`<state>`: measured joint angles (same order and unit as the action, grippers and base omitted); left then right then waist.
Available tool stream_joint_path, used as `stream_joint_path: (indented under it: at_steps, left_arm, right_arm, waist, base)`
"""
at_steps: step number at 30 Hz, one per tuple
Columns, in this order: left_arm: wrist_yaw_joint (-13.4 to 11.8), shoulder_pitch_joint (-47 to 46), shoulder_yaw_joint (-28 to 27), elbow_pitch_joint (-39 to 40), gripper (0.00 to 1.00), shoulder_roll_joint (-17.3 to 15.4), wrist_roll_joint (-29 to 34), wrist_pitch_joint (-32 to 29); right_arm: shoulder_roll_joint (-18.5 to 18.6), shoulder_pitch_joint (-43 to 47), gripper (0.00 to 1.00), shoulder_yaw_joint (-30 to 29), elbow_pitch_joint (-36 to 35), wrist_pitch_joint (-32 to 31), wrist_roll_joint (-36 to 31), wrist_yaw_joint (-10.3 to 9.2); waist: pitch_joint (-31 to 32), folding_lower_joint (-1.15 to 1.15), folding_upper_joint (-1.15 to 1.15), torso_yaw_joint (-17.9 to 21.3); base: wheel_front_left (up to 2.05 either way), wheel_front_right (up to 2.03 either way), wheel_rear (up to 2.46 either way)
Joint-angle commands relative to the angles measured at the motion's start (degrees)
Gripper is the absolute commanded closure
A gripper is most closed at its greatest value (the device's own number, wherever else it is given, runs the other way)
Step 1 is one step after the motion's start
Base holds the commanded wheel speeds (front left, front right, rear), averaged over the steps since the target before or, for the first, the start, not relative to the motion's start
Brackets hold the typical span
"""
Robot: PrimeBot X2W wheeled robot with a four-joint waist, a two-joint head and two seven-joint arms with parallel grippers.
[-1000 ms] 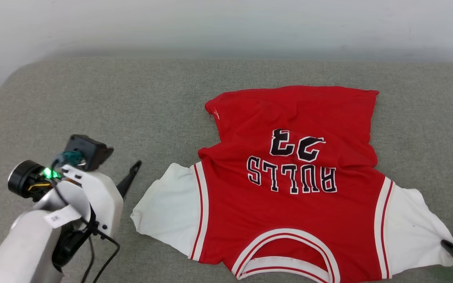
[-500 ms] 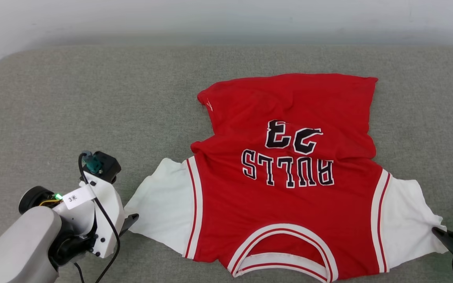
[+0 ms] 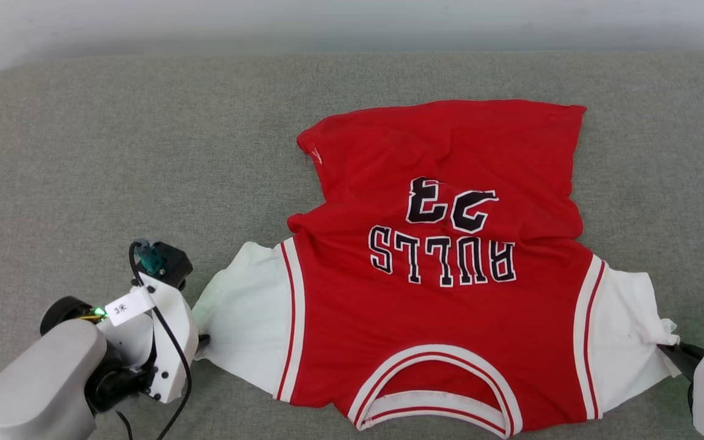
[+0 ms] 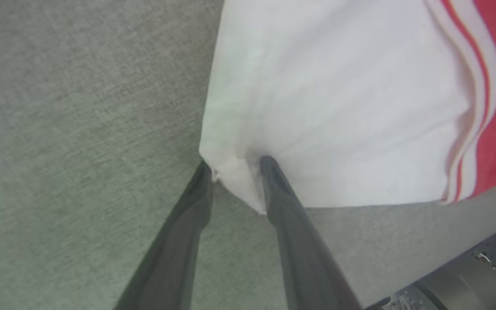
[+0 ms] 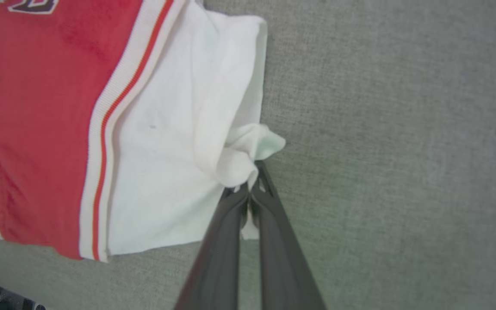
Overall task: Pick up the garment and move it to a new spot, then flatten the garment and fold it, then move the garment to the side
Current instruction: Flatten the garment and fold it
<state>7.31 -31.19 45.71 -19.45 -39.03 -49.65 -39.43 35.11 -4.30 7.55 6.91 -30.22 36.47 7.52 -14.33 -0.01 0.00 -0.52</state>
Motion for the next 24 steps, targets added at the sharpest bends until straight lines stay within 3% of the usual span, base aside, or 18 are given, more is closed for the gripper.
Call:
stream_joint_path:
  at_steps: [1,14,24]
  left_arm:
    - [0.2,4.0,4.0,-2.0,1.0,1.1,-1.2,-0.8]
    - [-0.1,2.6,-1.1,8.6,1.0,-5.3,-2.7,18.5]
    - [-5.9,1.8,-6.9,26.0,1.0,-8.7,-2.4,23.7]
  right_arm:
    - [-0.3,-0.4,1.0,0.1,-0.2,0.6,0.0,-0.06]
    - [-0.7,1.3,1.0,-3.1,-6.6,5.0,-2.2,-0.06]
    - [-1.6,0.2,1.0,-11.8,-17.6,4.9,-1.2,-0.06]
  waist:
    - [0.4,0.01,0.0,-0.1]
    - [6.6,0.01,0.0,-1.1]
    - [10.1,0.01,0.0,-1.8]
  base:
    - [0.0,0.0,0.0]
    - [0.0,0.0,0.0]
    - [0.0,0.0,0.0]
